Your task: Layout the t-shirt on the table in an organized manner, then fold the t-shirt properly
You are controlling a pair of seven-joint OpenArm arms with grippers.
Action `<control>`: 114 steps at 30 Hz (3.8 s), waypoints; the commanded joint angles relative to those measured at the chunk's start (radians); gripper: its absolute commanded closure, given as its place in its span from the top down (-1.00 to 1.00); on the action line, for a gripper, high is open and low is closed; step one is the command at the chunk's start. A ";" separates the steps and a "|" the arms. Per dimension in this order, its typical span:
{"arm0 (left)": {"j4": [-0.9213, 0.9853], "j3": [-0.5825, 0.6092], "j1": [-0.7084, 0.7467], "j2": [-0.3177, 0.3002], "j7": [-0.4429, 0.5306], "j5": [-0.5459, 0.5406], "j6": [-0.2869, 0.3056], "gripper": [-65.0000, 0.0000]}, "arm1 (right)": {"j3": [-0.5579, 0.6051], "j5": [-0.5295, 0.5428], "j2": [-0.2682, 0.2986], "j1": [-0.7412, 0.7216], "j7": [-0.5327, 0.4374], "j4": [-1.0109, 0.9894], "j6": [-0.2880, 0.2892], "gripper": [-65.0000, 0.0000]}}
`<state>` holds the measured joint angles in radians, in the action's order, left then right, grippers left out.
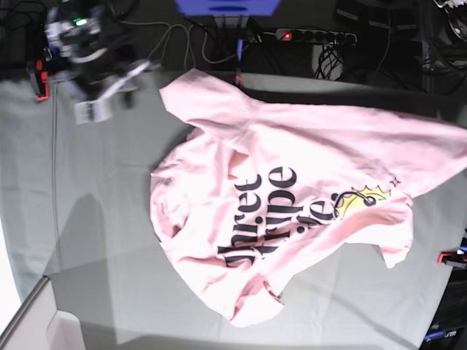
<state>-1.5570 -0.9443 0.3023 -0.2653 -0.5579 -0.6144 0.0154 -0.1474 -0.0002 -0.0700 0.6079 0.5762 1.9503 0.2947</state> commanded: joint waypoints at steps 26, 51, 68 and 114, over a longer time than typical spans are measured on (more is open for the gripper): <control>-0.012 -0.005 0.007 -0.021 0.023 -0.002 0.004 -0.99 | 0.190 0.006 0.022 -0.096 0.106 -0.236 0.004 -0.32; -0.290 0.276 -0.171 -0.104 0.022 0.003 -0.007 -0.99 | -0.030 0.006 0.180 -0.266 -0.120 0.096 0.004 -1.00; -0.294 0.534 -0.831 0.059 -0.293 0.331 -0.007 -1.00 | -0.220 0.004 0.210 -0.917 -0.190 0.094 0.004 -1.00; -0.287 0.505 -0.888 0.036 -0.413 0.383 -0.009 -1.00 | -0.137 0.001 0.240 -1.371 -0.203 -0.266 -0.001 -1.00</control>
<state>-1.8297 -0.4377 -0.5575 -0.2188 -0.9905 -0.2279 0.0109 -0.2848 -0.0006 0.1616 -0.7269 0.3962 1.6669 0.3031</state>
